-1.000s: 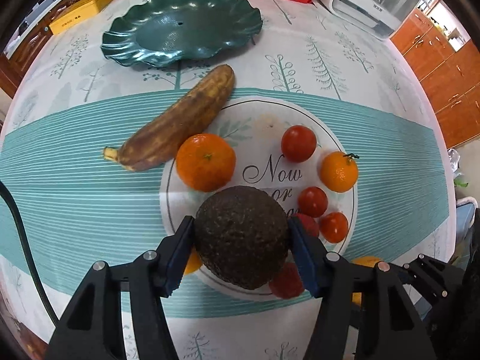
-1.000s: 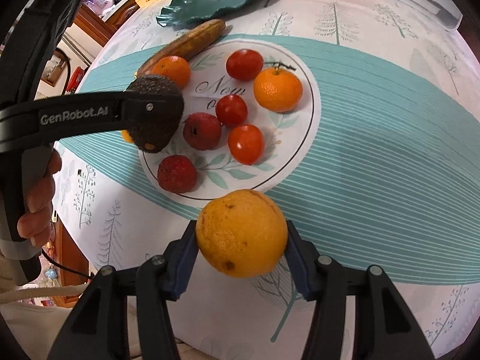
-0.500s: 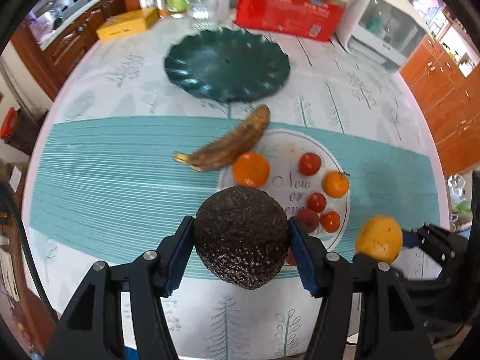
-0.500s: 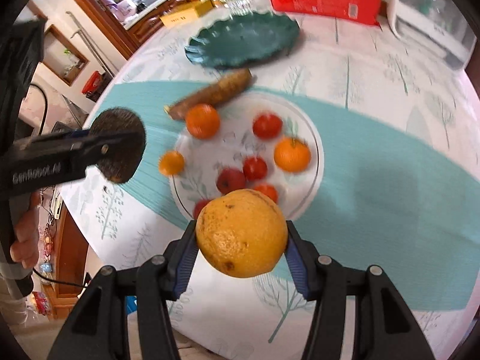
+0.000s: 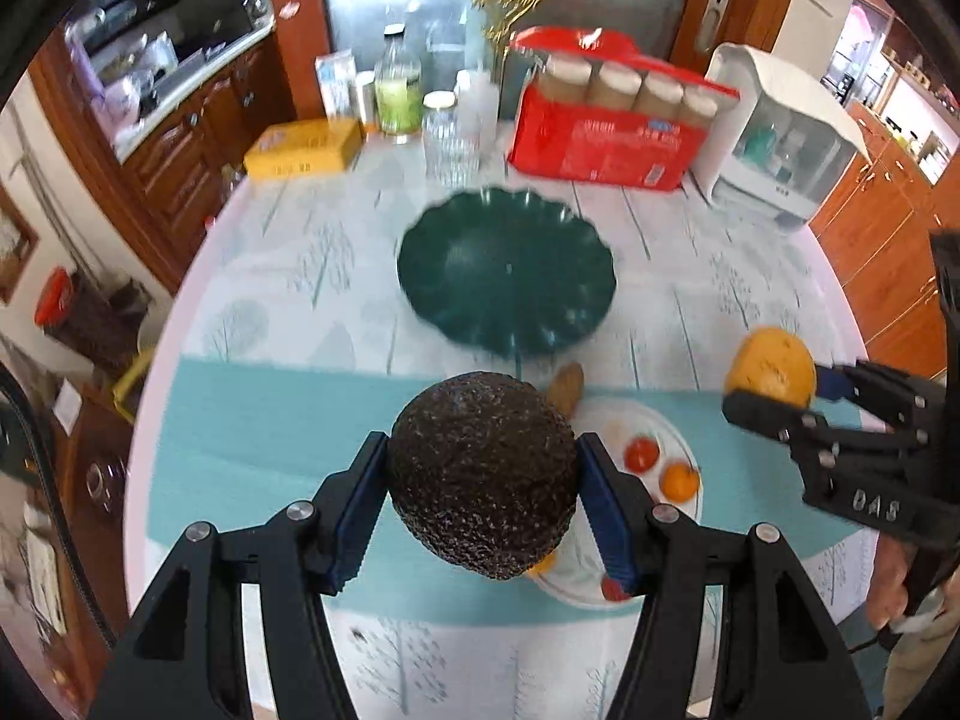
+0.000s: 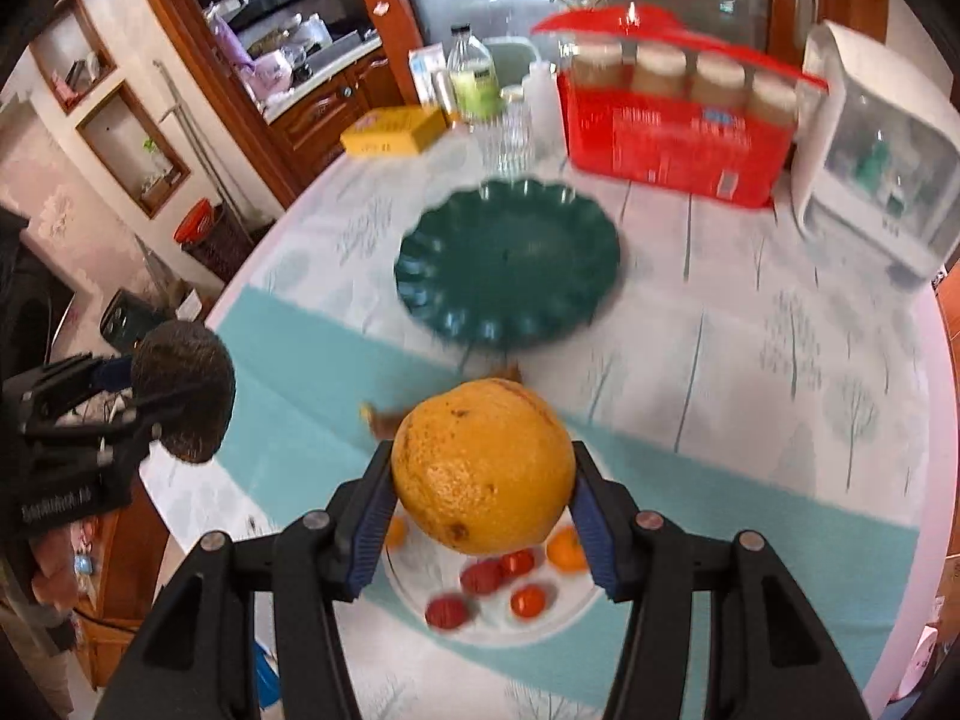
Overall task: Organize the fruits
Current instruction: 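Carry the avocado and large orange to the green plate with both tools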
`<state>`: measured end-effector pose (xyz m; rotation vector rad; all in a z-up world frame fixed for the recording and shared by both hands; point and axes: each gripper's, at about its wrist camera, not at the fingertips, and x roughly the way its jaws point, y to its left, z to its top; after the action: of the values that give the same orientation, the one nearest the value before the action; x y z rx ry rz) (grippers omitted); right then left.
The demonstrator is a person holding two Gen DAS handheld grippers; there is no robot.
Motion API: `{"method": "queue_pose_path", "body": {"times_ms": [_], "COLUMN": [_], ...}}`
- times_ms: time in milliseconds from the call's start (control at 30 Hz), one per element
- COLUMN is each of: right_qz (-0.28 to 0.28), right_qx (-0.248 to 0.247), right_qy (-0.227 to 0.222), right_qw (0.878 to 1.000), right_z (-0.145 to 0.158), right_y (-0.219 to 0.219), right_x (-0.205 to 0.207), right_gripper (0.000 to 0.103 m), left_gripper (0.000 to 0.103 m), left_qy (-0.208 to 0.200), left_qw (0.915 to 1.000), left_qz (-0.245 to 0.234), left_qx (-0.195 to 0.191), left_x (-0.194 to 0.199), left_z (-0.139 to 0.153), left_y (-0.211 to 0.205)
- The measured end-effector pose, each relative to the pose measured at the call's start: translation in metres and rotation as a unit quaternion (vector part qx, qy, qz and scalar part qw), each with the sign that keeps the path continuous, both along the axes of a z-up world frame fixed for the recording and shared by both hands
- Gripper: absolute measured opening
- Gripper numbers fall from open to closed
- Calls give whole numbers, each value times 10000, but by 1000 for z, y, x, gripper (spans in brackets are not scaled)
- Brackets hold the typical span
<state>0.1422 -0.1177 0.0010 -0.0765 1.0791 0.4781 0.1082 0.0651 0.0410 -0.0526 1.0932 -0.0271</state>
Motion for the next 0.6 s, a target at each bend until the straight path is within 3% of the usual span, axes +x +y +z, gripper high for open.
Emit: {"method": "queue_pose_path", "body": {"times_ms": [233,367,600], "right_qz": [-428,-745,-1097], "right_qx": [-18,30,46], "right_qy": [-84,114,620], "right_qw": [9990,9972,9920], "right_z": [10,-17,-80], "right_y": [26,37,47], "right_x": [81,124,168], "right_gripper": [55,55,55], "left_gripper": [61,61,61], "left_qy": [-43,4,364], "left_qw": [9995,9993,9972], "left_qz": [-300,-379,-591], "left_qx": [19,-37,-262], "left_x": [76,118,179], "left_z": [5,-16,-79], "left_y": [10,16,21]}}
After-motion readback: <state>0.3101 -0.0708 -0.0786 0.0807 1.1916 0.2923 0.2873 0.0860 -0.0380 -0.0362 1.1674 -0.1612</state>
